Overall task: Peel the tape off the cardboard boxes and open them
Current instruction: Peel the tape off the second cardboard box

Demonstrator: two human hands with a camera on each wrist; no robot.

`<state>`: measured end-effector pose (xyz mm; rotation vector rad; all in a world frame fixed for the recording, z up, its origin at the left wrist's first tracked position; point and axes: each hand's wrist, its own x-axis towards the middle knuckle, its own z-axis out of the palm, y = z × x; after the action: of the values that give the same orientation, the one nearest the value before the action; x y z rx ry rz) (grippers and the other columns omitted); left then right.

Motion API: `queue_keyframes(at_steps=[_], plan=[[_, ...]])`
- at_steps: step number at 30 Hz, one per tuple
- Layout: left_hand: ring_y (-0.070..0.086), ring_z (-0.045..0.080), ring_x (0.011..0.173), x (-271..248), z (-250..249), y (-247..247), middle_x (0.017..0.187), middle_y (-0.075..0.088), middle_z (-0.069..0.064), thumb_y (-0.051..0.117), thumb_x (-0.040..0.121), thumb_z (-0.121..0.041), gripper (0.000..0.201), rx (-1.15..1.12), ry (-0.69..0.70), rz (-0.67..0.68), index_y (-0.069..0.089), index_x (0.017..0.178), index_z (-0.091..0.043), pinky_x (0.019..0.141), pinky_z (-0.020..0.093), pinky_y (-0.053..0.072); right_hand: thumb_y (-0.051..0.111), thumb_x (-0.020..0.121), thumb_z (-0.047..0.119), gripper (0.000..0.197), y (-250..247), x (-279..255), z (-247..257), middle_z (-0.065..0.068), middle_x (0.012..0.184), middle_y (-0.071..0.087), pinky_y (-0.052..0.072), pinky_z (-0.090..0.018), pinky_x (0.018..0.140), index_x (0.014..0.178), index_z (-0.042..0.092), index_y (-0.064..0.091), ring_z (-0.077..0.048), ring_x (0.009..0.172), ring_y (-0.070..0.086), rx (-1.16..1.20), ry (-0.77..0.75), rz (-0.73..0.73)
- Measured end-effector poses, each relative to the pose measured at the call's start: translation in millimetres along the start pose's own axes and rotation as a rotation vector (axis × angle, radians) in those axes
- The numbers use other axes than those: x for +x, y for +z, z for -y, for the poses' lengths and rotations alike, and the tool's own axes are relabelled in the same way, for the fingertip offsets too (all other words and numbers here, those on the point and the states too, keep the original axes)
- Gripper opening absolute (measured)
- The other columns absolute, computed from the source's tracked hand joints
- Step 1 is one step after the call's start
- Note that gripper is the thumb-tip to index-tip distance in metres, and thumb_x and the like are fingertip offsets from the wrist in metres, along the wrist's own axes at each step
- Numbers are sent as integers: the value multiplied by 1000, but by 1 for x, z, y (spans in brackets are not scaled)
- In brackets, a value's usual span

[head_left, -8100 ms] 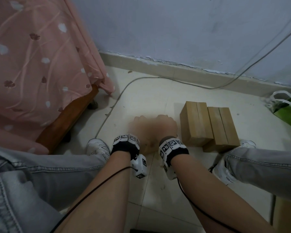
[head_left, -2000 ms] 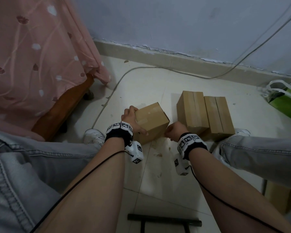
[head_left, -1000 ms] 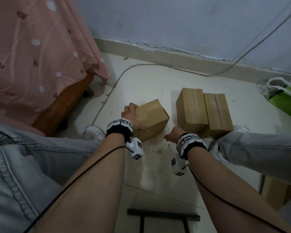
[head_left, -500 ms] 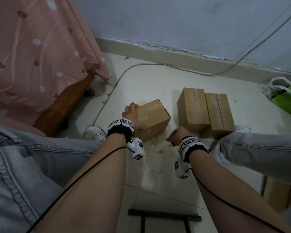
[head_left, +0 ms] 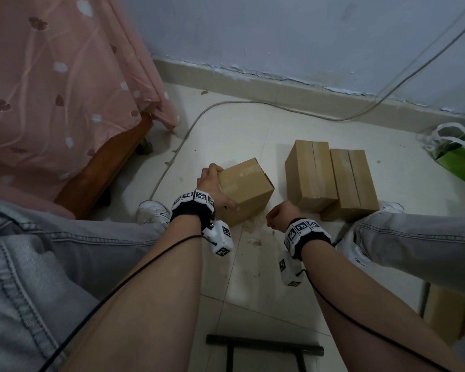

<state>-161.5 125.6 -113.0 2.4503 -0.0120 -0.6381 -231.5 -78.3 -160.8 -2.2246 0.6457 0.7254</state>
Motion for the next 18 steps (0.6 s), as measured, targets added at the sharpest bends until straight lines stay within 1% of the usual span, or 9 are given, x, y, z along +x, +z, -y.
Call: queue_keyframes(at_steps=[3,6,7,9,12,14,15,16,18], plan=[[39,26,123,0,-3,-8,131,35,2,94,50,-30,102,10,19,-9,32,131,-21,89,36,44,78,75,-2,18,-2,0,-4,-13,88,74,61,-37,79,81,13,72,-24,82,73,-37,17,-9],[39,26,123,3,-10,-21,131,36,1,94,50,-30,101,25,52,-24,33,131,-21,85,33,40,76,81,3,5,-5,-3,-4,-14,75,73,62,-37,66,79,1,72,-24,63,73,48,67,-16],[39,26,122,3,-12,-25,130,36,2,94,50,-30,102,18,57,-32,33,131,-20,85,33,40,77,82,9,12,-5,-3,-5,-14,72,73,62,-34,63,78,-1,72,-23,59,71,61,77,-35],[40,26,123,4,-15,-32,130,35,2,95,50,-31,103,7,59,-39,32,132,-20,90,36,43,77,83,21,22,-5,-3,-5,-11,71,72,60,-32,65,75,1,73,-20,57,68,35,65,-58],[42,26,122,4,-17,-39,131,35,2,95,49,-34,106,-12,51,-35,31,133,-21,98,43,46,74,86,19,23,2,1,-8,-12,74,73,59,-29,64,73,1,72,-19,59,67,108,61,-43],[43,26,120,4,-18,-43,132,35,2,94,50,-34,106,-24,45,-28,31,134,-21,98,44,46,72,88,20,19,5,6,-9,-14,89,74,60,-35,75,91,2,72,-23,75,72,183,56,-75],[44,25,119,4,-18,-45,132,35,2,94,51,-33,106,-28,43,-18,31,134,-21,97,42,46,73,87,24,29,5,8,-10,-15,100,73,58,-39,83,106,3,68,-26,87,71,201,58,-122],[45,24,118,4,-18,-46,132,35,2,94,52,-33,105,-28,43,-6,31,135,-21,95,40,46,74,85,28,45,4,9,-10,-15,112,69,55,-40,89,121,5,59,-29,99,68,211,70,-181],[45,21,114,3,-17,-48,131,35,0,94,53,-32,104,-24,41,23,31,136,-21,92,37,46,78,81,29,79,0,7,-7,-18,135,53,48,-42,97,142,7,32,-35,120,56,259,88,-254]])
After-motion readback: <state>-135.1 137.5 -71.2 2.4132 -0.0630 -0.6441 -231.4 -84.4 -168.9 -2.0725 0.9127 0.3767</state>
